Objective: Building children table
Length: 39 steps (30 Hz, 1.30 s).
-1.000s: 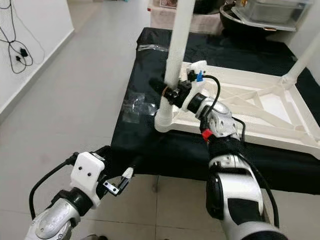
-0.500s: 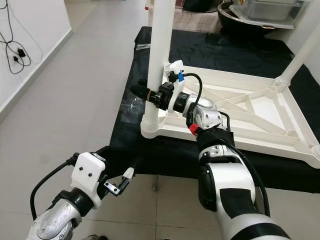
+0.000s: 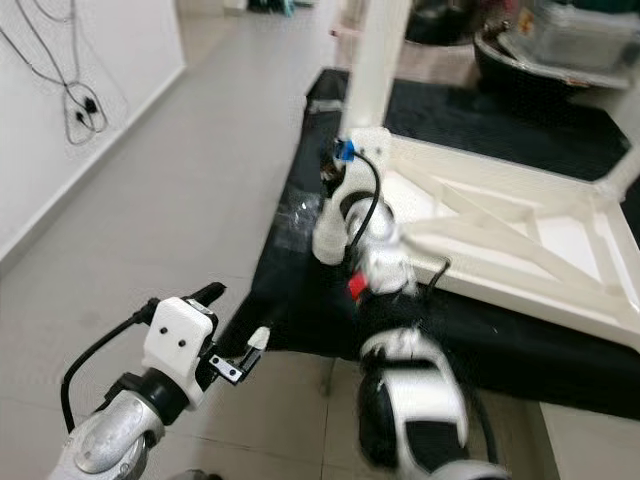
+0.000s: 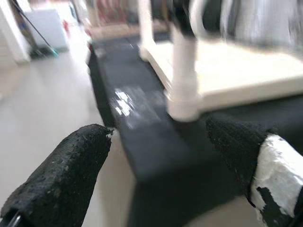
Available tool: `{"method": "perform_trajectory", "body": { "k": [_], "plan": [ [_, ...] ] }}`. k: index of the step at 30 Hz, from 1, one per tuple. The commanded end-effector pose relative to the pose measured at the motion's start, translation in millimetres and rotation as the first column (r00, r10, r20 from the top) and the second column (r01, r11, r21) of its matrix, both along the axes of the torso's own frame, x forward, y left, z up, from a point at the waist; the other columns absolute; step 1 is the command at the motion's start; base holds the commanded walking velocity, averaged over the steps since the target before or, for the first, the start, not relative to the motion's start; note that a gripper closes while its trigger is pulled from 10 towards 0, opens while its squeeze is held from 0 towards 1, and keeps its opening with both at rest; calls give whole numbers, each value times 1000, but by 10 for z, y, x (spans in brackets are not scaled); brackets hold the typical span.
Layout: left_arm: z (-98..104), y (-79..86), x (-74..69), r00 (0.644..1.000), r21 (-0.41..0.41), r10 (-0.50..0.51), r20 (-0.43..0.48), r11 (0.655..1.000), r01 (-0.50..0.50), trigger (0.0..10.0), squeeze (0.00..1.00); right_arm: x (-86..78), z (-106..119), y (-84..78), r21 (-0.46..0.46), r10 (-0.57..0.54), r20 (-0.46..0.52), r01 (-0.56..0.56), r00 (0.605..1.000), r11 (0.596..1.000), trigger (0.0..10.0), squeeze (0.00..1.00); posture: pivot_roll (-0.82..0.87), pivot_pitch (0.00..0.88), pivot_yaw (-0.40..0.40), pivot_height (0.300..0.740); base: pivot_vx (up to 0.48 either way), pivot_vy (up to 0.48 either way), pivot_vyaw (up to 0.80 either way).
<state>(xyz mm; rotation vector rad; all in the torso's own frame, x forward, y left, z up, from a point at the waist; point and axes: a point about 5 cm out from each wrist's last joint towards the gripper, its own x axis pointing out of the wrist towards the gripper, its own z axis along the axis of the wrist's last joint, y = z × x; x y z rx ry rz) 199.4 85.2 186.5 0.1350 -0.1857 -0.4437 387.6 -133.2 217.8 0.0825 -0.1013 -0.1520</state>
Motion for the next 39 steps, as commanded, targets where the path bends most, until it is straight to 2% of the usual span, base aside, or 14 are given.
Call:
{"method": "perform_trajectory", "body": {
  "k": [1, 3, 4, 7, 8, 12, 13, 14, 15, 21, 30, 31, 38, 39],
  "plan": [
    [-6, -2, -15, 1000, 6, 8, -9, 1000, -8, 10000, 0, -48, -271, -239, 10, -123, -122, 125, 985, 992, 0, 0, 134, 132, -80, 740, 0, 0, 0],
    [109, 50, 4, 997, -33, 78, 16, 996, -77, 10000, 0, -46, -224, -117, 32, -137, -97, 141, 986, 989, 353, 0, 140, 130, -87, 740, 0, 0, 0],
    [140, 78, -4, 993, -50, 112, 20, 993, -111, 10000, 0, -16, -164, -74, 37, -116, -58, 119, 992, 992, 10000, 0, 140, 125, -90, 740, 0, 0, 0],
    [154, 95, -11, 991, -60, 132, 20, 990, -131, 10000, 0, 3, -124, -52, 39, -102, -32, 103, 994, 994, 10000, 0, 140, 125, -90, 740, 0, 0, 0],
    [145, 104, -20, 989, -61, 146, 16, 988, -144, 10000, 0, 26, -56, -45, 37, -69, 25, 68, 997, 997, 10000, 1000, 138, 114, -93, 740, 0, 0, 0],
    [134, 108, -26, 988, -62, 152, 16, 987, -151, 10000, 0, 65, 37, -102, 12, -14, 91, 13, 996, 1000, 10000, 1000, 128, 104, -88, 740, 0, 0, 0],
    [158, 116, -23, 987, -68, 159, 23, 985, -158, 10000, 0, 88, 60, -164, 12, 22, 104, -23, 994, 1000, 10000, 537, 124, 92, -92, 740, 0, 0, 0],
    [158, 116, -23, 987, -68, 159, 23, 985, -158, 10000, 0, 88, 60, -164, 12, 22, 104, -23, 994, 1000, 10000, 537, 124, 92, -92, 740, 0, 0, 0],
    [191, 127, -18, 985, -78, 171, 31, 983, -168, 10000, 0, 90, 68, -225, 2, 53, 103, -53, 993, 999, 10000, 0, 122, 88, -88, 740, 0, 0, 0],
    [222, 127, -15, 982, -83, 186, 36, 980, -183, 10000, 0, 131, 69, -286, 51, 375, 82, -380, 923, 924, 10000, 0, 126, 79, -92, 740, 0, 0, 0],
    [215, 75, -6, 984, -90, 179, 27, 980, -175, 10000, 0, 101, 161, -152, 25, 805, 64, -807, 590, 590, 10000, 0, 130, 66, -101, 740, 0, 0, 0],
    [209, 58, -11, 984, -94, 177, 25, 980, -174, 10000, 0, 59, 139, -30, -8, 899, 22, -899, 438, 438, 10000, 0, 144, 65, -107, 740, 0, 0, 0],
    [206, 44, -21, 984, -95, 175, 21, 980, -173, 10000, 0, 24, 110, 173, -40, 952, -23, -952, 306, 305, 10000, 0, 154, 65, -108, 740, 0, 0, 0],
    [211, 43, -22, 984, -97, 176, 21, 980, -173, 10000, 0, 45, 101, 250, -49, 944, -40, -944, 329, 327, 4667, 0, 159, 68, -111, 740, 0, 0, 0]
  ]
}}
